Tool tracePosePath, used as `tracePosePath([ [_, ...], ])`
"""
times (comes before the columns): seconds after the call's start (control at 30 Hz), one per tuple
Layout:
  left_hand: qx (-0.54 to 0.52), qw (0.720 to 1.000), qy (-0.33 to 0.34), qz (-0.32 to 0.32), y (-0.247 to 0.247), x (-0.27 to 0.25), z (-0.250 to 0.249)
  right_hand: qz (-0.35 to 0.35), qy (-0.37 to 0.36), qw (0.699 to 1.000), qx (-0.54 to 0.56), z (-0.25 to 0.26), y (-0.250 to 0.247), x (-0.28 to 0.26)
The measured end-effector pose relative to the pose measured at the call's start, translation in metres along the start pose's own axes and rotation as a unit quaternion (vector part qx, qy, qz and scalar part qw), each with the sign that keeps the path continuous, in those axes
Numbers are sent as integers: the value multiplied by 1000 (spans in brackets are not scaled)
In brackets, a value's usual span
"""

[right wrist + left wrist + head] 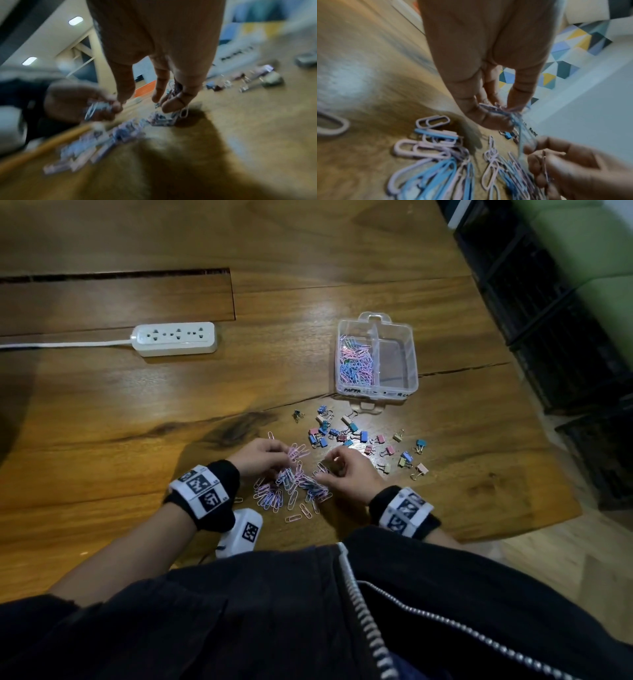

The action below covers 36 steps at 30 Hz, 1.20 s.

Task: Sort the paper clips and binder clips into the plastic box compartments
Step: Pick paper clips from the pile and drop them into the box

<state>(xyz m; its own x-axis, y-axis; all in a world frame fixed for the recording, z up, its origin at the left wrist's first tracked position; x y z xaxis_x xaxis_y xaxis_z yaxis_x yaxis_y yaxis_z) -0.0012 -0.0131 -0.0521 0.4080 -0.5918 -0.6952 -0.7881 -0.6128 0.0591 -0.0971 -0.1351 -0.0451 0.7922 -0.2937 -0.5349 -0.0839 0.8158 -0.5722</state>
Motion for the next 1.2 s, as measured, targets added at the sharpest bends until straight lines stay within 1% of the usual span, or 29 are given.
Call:
tracePosePath([
  [0.07,-80,996,-26,-2,-2,1,5,-8,-33,986,-163,6,8,1],
  [0.1,-116,993,-32,-8,-2,0,6,-13,-50,976,-210,9,11,1],
  [0.2,-227,973,-26,-18,-1,-1,10,-25,-72,962,-261,15,18,3],
  [0.27,-234,972,-17,-35,-1,-2,11,-23,-75,956,-283,15,22,4],
  [0.33,-207,978,-12,-34,1,-4,10,-20,-85,951,-298,17,25,4],
  [0.4,-150,988,-15,-17,5,-4,7,-16,-89,951,-295,15,27,6],
  [0.43,-101,995,-21,-15,7,-4,7,-12,-89,953,-291,14,27,7],
  [0.47,-20,999,-21,-23,6,-4,6,-7,-86,955,-284,14,27,8],
  [0.5,94,995,-12,-38,5,-4,5,-4,-84,957,-279,14,27,8],
  [0.53,231,971,1,-57,3,-6,3,-2,-80,958,-274,13,26,9],
  [0.57,363,929,6,-75,2,-9,1,-2,-76,960,-268,13,25,9],
  [0.6,470,878,-1,-90,2,-13,1,-3,-70,964,-255,12,24,9],
  [0.63,540,835,-17,-100,2,-18,2,-2,-62,971,-232,10,22,8],
  [0.67,580,808,-38,-102,2,-22,6,2,-51,979,-199,9,20,7],
  [0.7,598,793,-56,-102,1,-25,12,8,-41,986,-159,8,17,6],
  [0.73,604,787,-68,-101,1,-26,17,15,-32,992,-117,7,14,4],
  [0.8,607,786,-67,-100,2,-27,23,32,-13,999,-36,5,7,2],
  [0.87,602,792,-49,-86,7,-25,26,45,-3,999,29,6,-3,0],
  [0.97,602,797,-20,-53,17,-24,28,44,-24,996,77,14,-27,3],
  [1.03,599,799,-9,-41,19,-24,28,22,-42,994,96,22,-49,8],
  [1.07,589,807,-10,-34,18,-24,29,8,-47,993,104,27,-61,11],
  [1.13,552,833,-13,-21,15,-23,26,-22,-57,991,118,36,-84,19],
  [1.2,488,873,-12,-17,11,-21,15,-59,-64,989,120,46,-105,30],
])
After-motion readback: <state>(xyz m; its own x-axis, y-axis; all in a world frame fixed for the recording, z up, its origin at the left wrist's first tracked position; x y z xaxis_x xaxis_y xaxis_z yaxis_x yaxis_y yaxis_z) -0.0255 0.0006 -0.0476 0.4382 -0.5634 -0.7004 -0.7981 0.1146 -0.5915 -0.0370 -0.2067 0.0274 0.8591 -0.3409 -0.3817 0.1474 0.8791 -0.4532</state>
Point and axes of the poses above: each hand's wrist, its own x-axis towards the middle knuckle, its own y-axis out of the palm, z = x × y, the point moved 7 cm from there along x, towards the middle knuckle, and after that the axes turned 10 degrees about -x, right-handed, at the moved point
